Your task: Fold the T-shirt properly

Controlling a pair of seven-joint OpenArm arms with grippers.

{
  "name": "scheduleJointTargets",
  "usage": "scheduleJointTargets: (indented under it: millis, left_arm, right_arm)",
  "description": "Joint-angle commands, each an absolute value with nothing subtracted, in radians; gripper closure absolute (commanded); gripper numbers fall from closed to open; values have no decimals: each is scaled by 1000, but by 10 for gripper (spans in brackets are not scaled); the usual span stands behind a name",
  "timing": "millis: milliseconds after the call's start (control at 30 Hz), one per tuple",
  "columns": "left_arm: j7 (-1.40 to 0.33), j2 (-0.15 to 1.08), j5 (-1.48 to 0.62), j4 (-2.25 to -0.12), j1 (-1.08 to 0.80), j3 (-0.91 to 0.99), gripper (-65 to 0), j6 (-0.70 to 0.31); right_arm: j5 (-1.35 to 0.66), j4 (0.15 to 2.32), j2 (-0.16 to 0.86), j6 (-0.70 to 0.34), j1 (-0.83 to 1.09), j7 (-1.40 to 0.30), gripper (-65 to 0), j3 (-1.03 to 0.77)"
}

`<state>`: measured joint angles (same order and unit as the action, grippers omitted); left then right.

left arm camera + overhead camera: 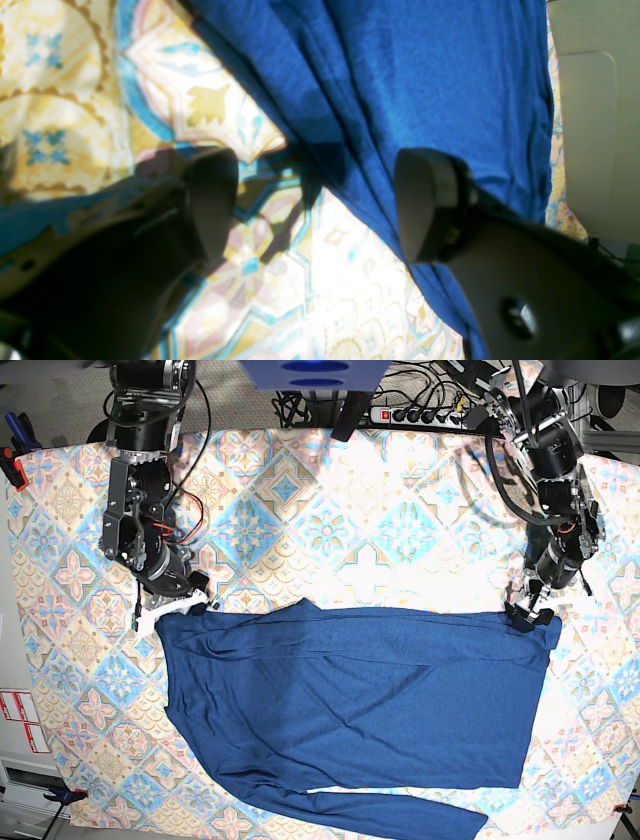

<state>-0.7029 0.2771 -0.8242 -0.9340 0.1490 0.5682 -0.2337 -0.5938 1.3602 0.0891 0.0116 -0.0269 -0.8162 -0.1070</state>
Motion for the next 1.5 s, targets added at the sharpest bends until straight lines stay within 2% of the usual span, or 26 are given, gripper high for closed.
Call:
scheduleJointTargets:
  millis: [0, 267, 1067, 1233, 1467]
  left_arm:
    - [-704, 288, -829, -949, 159, 568, -474, -234]
    - [-702, 286, -829, -947, 166, 568, -474, -234]
    - [-723, 295, -831, -952, 186, 572, -474, -232]
    - [-763, 294, -828, -952, 188, 659, -474, -232]
    - [-773, 294, -823, -949, 189, 668, -474, -232]
  right_arm:
    - [-613, 1371, 97, 2, -47, -802, -177, -110]
    - [-613, 1296, 97, 2, -107, -796, -177, -111]
    - [-615, 1303, 79, 2, -110, -803, -177, -107]
    - [-615, 1303, 77, 2, -107, -803, -177, -104]
    - [-615, 1303, 77, 2, -87, -803, -177, -107]
